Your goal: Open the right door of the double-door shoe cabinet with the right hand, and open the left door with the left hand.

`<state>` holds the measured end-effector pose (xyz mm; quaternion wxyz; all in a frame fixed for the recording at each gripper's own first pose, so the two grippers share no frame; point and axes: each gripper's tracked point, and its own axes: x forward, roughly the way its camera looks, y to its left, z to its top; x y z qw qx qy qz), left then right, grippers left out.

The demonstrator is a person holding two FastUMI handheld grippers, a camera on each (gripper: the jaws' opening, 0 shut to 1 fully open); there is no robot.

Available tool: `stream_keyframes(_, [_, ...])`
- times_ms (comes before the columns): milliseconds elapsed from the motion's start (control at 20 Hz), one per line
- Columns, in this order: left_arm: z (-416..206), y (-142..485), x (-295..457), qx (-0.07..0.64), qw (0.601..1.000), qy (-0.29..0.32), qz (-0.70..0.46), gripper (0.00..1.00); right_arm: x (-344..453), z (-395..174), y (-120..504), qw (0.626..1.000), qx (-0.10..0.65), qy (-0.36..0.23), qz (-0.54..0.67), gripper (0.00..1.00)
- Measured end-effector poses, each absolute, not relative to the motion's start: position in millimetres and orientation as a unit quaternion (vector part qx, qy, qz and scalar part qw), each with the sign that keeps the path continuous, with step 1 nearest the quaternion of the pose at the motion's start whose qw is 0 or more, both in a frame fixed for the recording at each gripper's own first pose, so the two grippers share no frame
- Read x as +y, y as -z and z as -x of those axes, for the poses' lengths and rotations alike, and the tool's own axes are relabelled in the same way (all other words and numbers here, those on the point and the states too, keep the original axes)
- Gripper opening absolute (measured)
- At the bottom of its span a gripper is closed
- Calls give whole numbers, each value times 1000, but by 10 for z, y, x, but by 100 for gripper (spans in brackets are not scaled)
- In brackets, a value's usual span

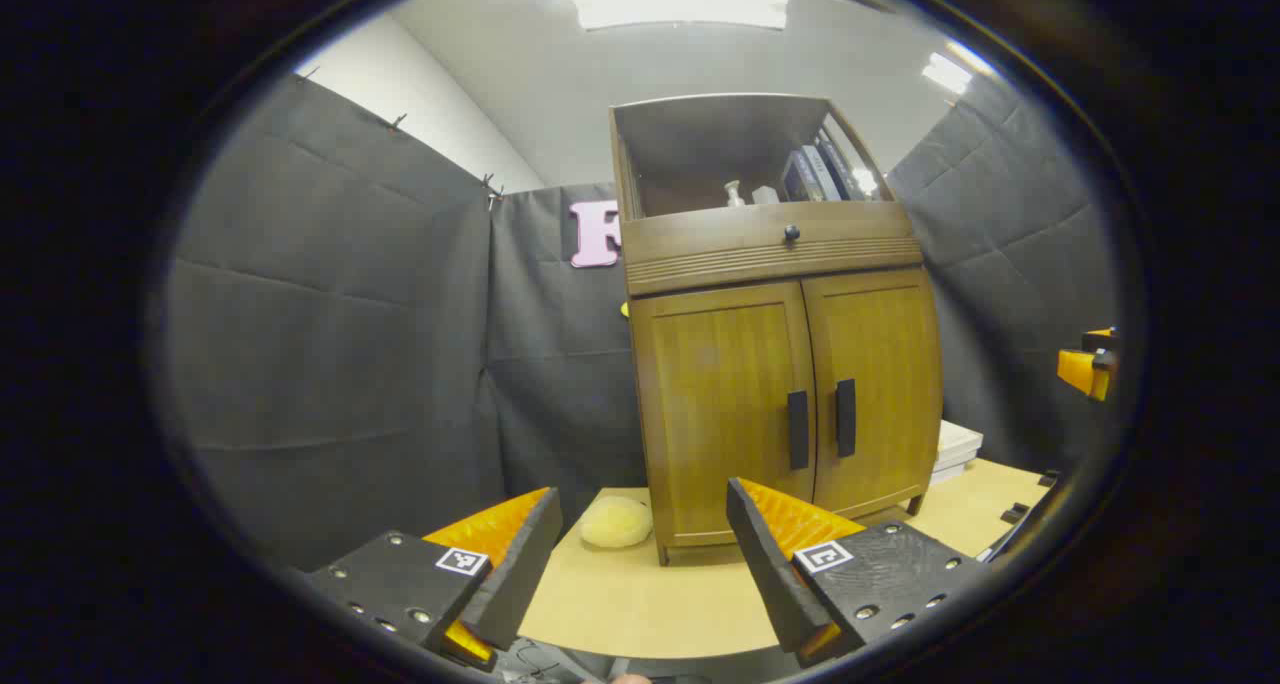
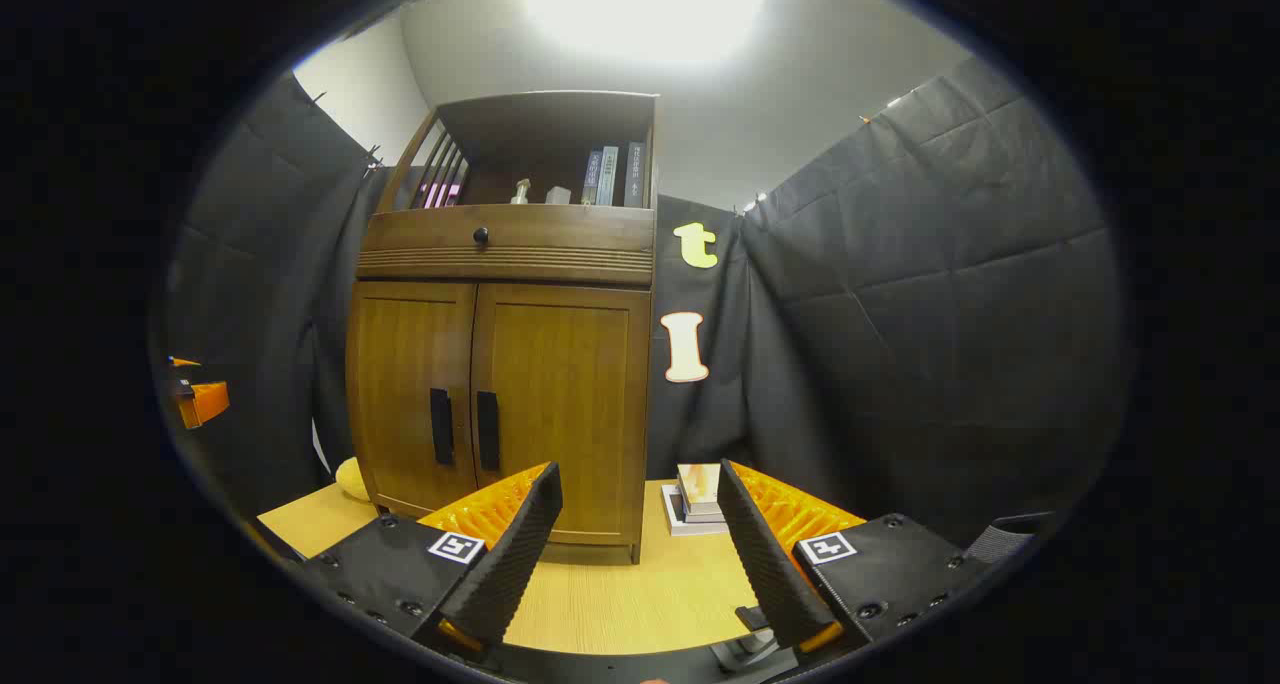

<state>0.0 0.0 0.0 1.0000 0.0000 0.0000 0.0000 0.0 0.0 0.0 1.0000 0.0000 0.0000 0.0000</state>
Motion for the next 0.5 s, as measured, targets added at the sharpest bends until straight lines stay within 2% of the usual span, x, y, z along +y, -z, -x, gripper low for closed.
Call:
stream_keyframes(50, [-1,-13,14,-1,1000,-2,-1,94,-7,-1,-11,1000,-2,0,2,98])
stream_keyframes(500, [34,-60,-20,-1,1000,-5,-1,96,-87,-20,-47,1000,-5,1,1,98])
